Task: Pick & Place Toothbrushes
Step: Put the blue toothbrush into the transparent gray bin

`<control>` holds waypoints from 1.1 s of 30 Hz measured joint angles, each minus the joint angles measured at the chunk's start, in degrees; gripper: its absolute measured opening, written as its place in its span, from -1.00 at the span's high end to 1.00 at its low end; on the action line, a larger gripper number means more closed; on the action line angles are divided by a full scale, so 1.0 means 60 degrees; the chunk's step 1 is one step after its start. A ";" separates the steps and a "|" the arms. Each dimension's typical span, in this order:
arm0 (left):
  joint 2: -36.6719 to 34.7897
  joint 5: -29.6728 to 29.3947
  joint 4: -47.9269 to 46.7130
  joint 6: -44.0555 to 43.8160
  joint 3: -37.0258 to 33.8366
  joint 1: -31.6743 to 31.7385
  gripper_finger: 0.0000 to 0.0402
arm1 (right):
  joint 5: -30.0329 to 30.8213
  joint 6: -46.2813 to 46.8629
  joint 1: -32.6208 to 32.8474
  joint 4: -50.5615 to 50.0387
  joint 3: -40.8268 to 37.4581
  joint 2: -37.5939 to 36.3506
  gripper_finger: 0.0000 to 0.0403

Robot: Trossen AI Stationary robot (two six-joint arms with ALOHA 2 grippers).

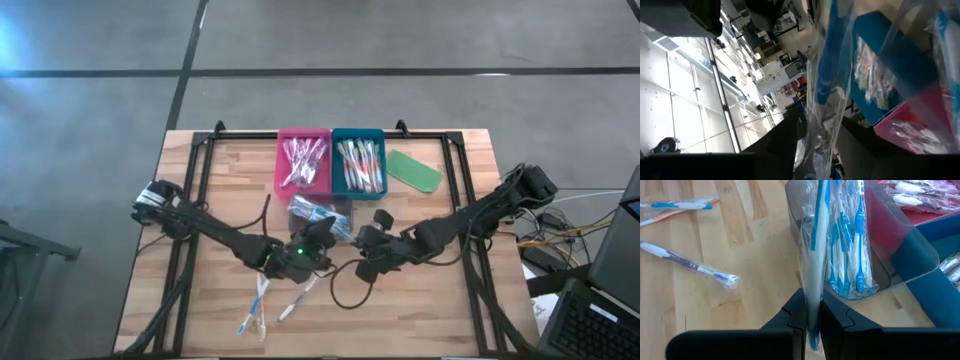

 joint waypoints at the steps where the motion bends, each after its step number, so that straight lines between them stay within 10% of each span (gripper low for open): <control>1: 0.0000 0.0007 -0.0110 -0.0102 -0.0005 0.0000 0.38 | 0.0000 0.0000 0.0000 -0.0008 -0.0001 0.0000 0.89; 14: 0.0000 -0.0041 -0.0379 -0.0570 -0.0032 -0.0033 0.92 | 0.0004 0.0009 0.0007 -0.0016 -0.0002 -0.0006 0.89; 33: -0.0144 -0.0025 -0.0855 -0.1558 -0.0020 -0.0040 0.90 | 0.0270 0.0010 0.0007 -0.0118 0.0000 -0.0007 0.41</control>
